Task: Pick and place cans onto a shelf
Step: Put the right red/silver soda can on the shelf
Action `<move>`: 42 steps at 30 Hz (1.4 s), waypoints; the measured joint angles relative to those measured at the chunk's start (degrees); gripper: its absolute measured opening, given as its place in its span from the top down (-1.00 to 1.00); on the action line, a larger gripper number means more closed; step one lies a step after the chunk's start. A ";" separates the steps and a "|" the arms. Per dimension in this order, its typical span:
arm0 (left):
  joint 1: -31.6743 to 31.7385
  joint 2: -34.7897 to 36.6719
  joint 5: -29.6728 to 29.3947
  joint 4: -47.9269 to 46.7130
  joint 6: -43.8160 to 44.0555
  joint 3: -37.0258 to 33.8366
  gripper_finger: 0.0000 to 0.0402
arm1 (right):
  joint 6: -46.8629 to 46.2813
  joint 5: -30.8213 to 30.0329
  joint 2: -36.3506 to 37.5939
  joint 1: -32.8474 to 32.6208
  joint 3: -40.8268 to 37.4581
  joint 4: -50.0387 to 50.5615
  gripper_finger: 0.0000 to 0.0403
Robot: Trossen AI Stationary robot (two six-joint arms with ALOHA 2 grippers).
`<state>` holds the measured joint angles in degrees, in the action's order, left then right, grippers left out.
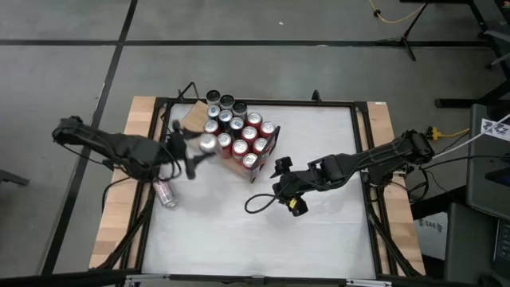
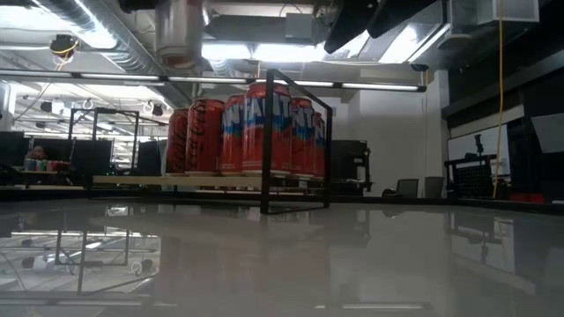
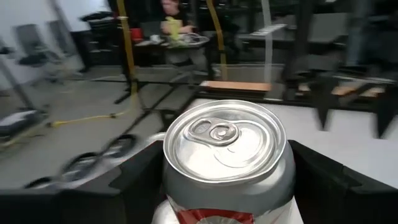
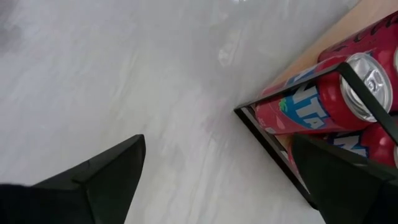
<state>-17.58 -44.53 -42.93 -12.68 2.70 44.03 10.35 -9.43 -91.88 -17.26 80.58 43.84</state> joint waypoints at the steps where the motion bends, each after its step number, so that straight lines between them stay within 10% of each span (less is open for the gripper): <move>1: 0.76 1.75 -0.51 -1.74 -0.27 0.00 -0.37 | 0.00 0.00 0.02 0.00 0.00 -0.34 -0.94; 20: 11.35 25.14 -5.81 -14.77 -1.85 -11.78 -0.37 | 0.43 -0.11 0.00 0.02 0.00 -4.89 -0.94; 42: 24.69 26.33 -3.27 1.00 -0.90 -30.70 -0.37 | 0.63 -1.38 0.00 0.02 0.00 -4.83 -0.94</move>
<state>7.11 -18.20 -46.20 -11.68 1.81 13.34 10.98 -10.81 -91.88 -17.23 80.58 39.00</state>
